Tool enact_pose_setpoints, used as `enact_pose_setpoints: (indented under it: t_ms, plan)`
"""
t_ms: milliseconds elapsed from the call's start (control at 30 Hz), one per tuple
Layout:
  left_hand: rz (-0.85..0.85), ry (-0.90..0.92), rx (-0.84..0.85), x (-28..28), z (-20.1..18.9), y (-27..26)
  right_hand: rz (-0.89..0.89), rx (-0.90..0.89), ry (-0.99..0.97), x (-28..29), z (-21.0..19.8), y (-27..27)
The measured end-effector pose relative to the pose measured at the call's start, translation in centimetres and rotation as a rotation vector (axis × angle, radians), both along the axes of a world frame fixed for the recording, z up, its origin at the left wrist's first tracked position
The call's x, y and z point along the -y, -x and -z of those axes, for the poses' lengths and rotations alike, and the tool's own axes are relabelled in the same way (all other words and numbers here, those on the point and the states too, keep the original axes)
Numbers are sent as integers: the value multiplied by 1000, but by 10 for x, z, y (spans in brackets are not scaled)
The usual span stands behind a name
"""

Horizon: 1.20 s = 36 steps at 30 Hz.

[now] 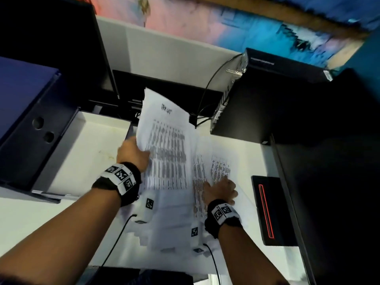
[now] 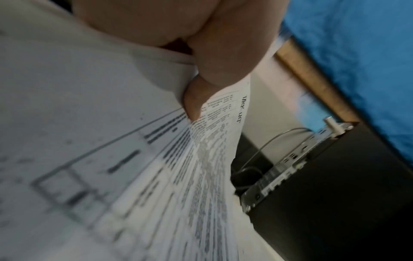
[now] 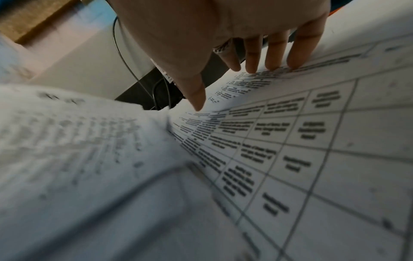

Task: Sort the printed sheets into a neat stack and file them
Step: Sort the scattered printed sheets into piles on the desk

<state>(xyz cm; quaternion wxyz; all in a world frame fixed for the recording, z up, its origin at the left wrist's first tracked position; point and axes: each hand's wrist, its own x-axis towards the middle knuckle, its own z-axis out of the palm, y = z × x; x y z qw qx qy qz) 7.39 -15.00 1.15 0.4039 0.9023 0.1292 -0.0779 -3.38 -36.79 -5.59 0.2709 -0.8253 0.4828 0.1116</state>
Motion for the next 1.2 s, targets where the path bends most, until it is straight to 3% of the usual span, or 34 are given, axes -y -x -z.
enact_pose_setpoints:
  t_ms: [167,267,500,700,833,1033,1133,1200]
  plan:
    - [-98,-7,202,-21,-40,-27,-183,-12,21,-16,13,-3]
    - [-106,36,230,-28,-54,-36,-236,-15,11,-29,16,-9]
    - [-92,103,253,-32,-67,-40,18,104,-209,-14,8,-17]
    - [-85,95,245,-36,-70,-40,173,256,-134,21,-8,16]
    - [-45,-5,143,-25,-55,-30,96,452,-16,32,-53,18]
    - [118,-8,-113,1,-4,-3,-90,733,313,39,-171,1]
    - [157,6,-171,10,13,10,-66,890,322,53,-211,-5]
    - [164,23,-197,11,24,15,-27,951,219,60,-210,-9]
